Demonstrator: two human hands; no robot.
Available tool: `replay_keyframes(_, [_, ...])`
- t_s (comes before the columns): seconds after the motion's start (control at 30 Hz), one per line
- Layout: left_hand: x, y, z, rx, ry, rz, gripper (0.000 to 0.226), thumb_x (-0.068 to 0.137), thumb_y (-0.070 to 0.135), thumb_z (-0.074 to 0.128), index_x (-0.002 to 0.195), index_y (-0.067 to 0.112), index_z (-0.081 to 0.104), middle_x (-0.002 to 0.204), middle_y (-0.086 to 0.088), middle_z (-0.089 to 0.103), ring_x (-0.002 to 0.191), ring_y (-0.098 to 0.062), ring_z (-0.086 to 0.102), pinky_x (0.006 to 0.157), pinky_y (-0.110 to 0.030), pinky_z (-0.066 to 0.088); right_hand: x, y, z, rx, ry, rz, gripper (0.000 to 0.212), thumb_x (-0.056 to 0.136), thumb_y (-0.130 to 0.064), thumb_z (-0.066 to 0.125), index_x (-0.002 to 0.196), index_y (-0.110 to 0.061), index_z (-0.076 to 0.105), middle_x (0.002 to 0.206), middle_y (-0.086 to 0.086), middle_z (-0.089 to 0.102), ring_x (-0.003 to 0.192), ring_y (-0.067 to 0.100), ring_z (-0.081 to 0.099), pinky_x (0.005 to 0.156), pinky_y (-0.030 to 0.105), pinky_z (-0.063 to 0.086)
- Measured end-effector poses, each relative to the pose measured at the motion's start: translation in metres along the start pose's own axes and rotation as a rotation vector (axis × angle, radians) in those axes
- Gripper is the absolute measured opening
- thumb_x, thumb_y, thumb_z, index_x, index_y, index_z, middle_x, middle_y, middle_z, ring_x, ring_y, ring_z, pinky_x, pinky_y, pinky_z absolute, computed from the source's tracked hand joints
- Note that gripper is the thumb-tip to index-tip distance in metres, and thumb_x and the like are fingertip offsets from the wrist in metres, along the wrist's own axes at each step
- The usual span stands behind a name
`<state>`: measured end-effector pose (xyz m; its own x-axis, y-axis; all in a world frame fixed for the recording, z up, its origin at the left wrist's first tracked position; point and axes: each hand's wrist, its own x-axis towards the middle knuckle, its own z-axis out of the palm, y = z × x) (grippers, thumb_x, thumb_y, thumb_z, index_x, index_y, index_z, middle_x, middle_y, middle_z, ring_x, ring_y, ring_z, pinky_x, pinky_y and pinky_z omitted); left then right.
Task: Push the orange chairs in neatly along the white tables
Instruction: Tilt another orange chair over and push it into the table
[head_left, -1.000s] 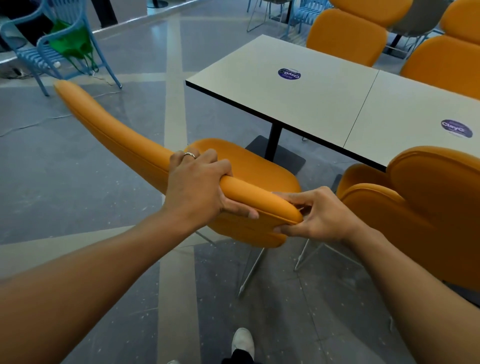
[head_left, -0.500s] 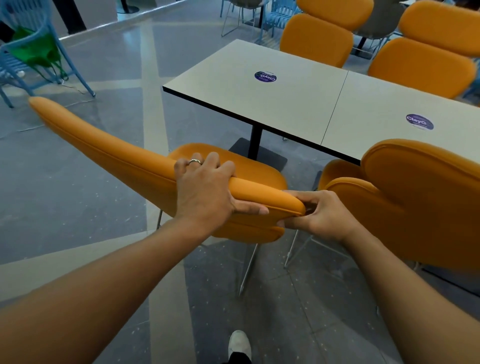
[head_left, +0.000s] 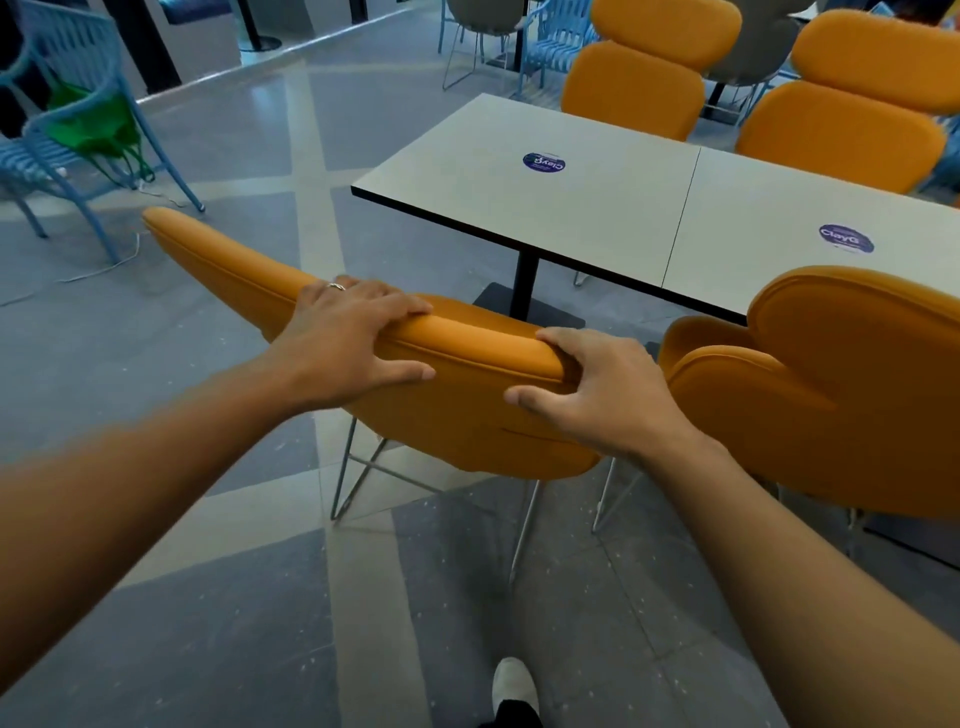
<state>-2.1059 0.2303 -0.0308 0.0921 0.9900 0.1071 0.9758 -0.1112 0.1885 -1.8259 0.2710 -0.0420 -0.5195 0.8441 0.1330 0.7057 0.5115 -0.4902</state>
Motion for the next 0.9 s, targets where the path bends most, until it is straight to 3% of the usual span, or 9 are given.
replay_keyframes(0.2, [-0.017, -0.055, -0.01, 0.051, 0.054, -0.018, 0.072, 0.075, 0.07, 0.054, 0.139, 0.042, 0.037, 0.144, 0.001, 0.045, 0.134, -0.029, 0.036, 0.108, -0.059, 0.022, 0.021, -0.05, 0.022, -0.181, 0.028, 0.033, 0.07, 0.083, -0.076, 0.056, 0.137, -0.031, 0.054, 0.118, -0.004, 0.066, 0.105, 0.019, 0.06, 0.097, 0.05, 0.047])
replay_keyframes(0.37, [-0.011, -0.088, -0.018, 0.085, 0.053, -0.024, 0.072, 0.076, 0.065, 0.06, 0.14, 0.04, 0.039, 0.144, -0.001, 0.045, 0.135, -0.029, 0.036, 0.108, -0.06, 0.022, 0.036, -0.064, 0.038, -0.286, 0.046, 0.087, 0.076, 0.075, -0.089, 0.044, 0.128, -0.036, 0.059, 0.106, -0.007, 0.068, 0.095, 0.017, 0.062, 0.088, 0.045, 0.05])
replay_keyframes(0.47, [0.003, -0.103, -0.023, 0.097, -0.029, -0.037, 0.083, 0.067, 0.081, 0.052, 0.138, 0.04, 0.041, 0.141, -0.002, 0.048, 0.133, -0.029, 0.037, 0.108, -0.059, 0.022, 0.049, -0.06, 0.04, -0.326, 0.028, 0.159, 0.083, 0.063, -0.099, 0.035, 0.109, -0.036, 0.063, 0.089, -0.009, 0.065, 0.081, 0.017, 0.06, 0.075, 0.037, 0.05])
replay_keyframes(0.6, [0.02, -0.117, -0.023, 0.106, -0.08, -0.042, 0.098, 0.051, 0.099, 0.029, 0.127, 0.041, 0.049, 0.123, 0.002, 0.058, 0.122, -0.029, 0.046, 0.109, -0.057, 0.021, 0.069, -0.055, 0.039, -0.374, -0.079, 0.216, 0.093, 0.046, -0.106, 0.033, 0.098, -0.035, 0.063, 0.081, -0.009, 0.062, 0.072, 0.016, 0.059, 0.067, 0.035, 0.049])
replay_keyframes(0.73, [0.03, -0.123, -0.016, 0.179, -0.004, 0.052, 0.093, 0.052, 0.099, 0.033, 0.113, 0.034, 0.06, 0.104, 0.003, 0.065, 0.102, -0.025, 0.054, 0.098, -0.052, 0.033, 0.082, -0.055, 0.04, -0.374, -0.173, 0.166, 0.081, 0.051, -0.103, 0.044, 0.092, -0.035, 0.061, 0.078, -0.011, 0.058, 0.066, 0.01, 0.054, 0.055, 0.027, 0.038])
replay_keyframes(0.9, [0.029, -0.125, -0.01, 0.175, 0.091, 0.1, 0.088, 0.057, 0.097, 0.031, 0.102, 0.029, 0.066, 0.094, 0.002, 0.067, 0.089, -0.022, 0.056, 0.088, -0.046, 0.036, 0.093, -0.061, 0.04, -0.318, -0.273, 0.108, 0.074, 0.058, -0.096, 0.054, 0.095, -0.034, 0.064, 0.08, -0.011, 0.061, 0.069, 0.009, 0.057, 0.056, 0.027, 0.046])
